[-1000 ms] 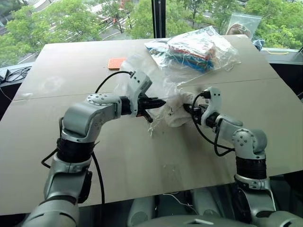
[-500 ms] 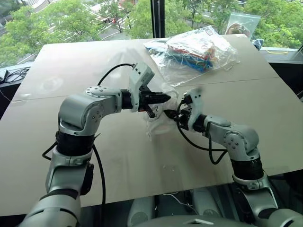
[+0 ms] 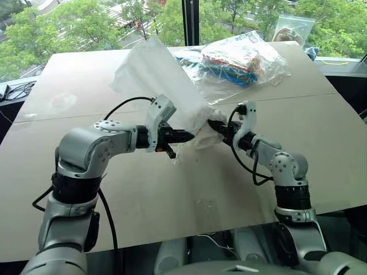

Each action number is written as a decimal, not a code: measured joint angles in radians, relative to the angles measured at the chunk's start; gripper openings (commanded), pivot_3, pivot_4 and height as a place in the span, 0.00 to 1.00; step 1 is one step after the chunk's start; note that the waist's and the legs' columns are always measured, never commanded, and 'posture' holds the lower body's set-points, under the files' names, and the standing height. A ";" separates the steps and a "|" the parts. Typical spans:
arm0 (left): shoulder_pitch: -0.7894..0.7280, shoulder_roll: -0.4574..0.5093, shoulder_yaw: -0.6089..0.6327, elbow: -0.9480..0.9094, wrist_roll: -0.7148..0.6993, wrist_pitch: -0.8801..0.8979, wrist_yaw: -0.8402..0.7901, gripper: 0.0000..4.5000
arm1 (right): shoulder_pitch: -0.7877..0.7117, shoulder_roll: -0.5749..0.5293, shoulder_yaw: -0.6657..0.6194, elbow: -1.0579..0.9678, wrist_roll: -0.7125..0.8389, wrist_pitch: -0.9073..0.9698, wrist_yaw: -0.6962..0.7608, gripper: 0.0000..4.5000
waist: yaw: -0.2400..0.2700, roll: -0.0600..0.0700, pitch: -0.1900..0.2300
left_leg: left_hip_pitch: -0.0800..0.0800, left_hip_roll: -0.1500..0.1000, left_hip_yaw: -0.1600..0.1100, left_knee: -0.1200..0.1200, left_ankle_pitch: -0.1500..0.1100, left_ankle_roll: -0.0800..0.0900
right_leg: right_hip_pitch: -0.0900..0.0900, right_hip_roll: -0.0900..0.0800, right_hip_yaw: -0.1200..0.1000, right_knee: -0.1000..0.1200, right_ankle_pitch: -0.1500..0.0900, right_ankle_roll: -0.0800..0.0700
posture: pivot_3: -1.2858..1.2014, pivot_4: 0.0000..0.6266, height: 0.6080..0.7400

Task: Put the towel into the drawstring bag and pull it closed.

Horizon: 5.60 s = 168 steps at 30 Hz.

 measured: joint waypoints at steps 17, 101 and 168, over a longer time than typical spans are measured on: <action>-0.164 -0.159 0.221 0.186 -0.253 0.278 0.070 0.00 | 0.096 -0.229 0.073 -0.315 0.218 0.227 0.117 0.01 | -0.008 0.000 0.000 | 0.000 -0.001 0.000 0.000 0.000 0.000 | 0.000 0.001 0.000 0.000 0.000 0.000 | 0.52 0.24 1.00; -0.065 -0.187 0.193 0.199 -0.360 0.241 0.216 0.00 | -0.029 -0.102 0.381 0.046 -0.320 -0.323 0.191 0.01 | -0.003 -0.001 0.001 | 0.000 -0.001 -0.001 0.000 0.002 -0.004 | 0.000 -0.001 0.000 0.000 0.000 0.000 | 0.52 0.24 1.00; -0.149 -0.132 0.061 0.403 -0.106 -0.023 -0.036 0.00 | 0.041 -0.512 0.350 -0.393 -0.396 0.035 0.075 0.01 | 0.015 -0.001 0.001 | -0.001 -0.003 0.000 0.000 0.000 -0.001 | -0.001 -0.001 0.000 0.000 -0.002 0.002 | 0.52 0.24 1.00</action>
